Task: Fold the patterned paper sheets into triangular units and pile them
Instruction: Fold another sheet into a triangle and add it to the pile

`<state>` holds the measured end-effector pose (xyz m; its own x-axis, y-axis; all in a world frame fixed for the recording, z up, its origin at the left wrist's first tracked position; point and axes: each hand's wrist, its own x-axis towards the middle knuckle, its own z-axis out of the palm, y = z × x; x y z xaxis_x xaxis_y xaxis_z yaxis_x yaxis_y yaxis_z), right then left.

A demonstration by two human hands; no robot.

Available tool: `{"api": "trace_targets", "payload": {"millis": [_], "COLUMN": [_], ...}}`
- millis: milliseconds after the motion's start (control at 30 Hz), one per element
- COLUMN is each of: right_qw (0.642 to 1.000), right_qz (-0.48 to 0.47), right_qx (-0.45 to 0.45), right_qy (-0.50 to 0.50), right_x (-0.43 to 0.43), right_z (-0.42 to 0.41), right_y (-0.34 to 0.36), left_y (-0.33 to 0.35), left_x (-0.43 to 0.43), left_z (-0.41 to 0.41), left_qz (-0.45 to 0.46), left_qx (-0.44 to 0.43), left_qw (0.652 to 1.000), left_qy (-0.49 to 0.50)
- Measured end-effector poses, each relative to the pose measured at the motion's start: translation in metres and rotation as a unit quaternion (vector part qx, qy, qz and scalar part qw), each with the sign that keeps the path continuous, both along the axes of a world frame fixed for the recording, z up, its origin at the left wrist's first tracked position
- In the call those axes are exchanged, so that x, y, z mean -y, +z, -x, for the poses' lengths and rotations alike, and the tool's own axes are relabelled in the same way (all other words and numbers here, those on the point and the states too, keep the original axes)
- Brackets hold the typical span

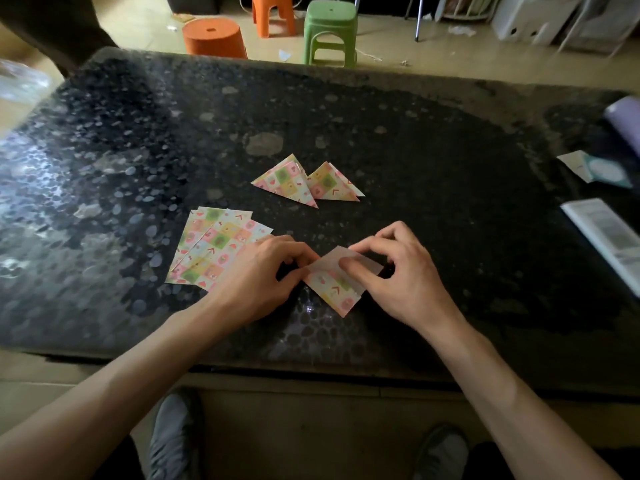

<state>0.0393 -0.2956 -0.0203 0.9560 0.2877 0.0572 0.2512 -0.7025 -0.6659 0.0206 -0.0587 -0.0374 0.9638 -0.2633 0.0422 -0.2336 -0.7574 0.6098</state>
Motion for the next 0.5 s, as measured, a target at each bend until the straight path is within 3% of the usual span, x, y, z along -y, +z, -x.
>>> {"api": "trace_targets", "payload": {"millis": [200,333,500], "right_qw": [0.998,0.996,0.973], "right_qz": [-0.025,-0.039,-0.126], "right_qx": [-0.045,-0.080,-0.179], "right_qy": [0.042,-0.027,-0.073], "right_x": [-0.001,-0.001,-0.003], "right_z": [0.000,-0.003,0.000], "right_y": [0.003,-0.002,0.002], "left_y": [0.002,0.003,0.003], "left_x": [0.007,0.012,0.018], "left_z": [0.005,0.011,0.013], "left_qz": [-0.022,-0.019,-0.057], "left_qx": [0.033,0.071,0.087], "left_qw": [0.999,0.997,0.994], "left_qy": [-0.001,0.029,-0.015]}}
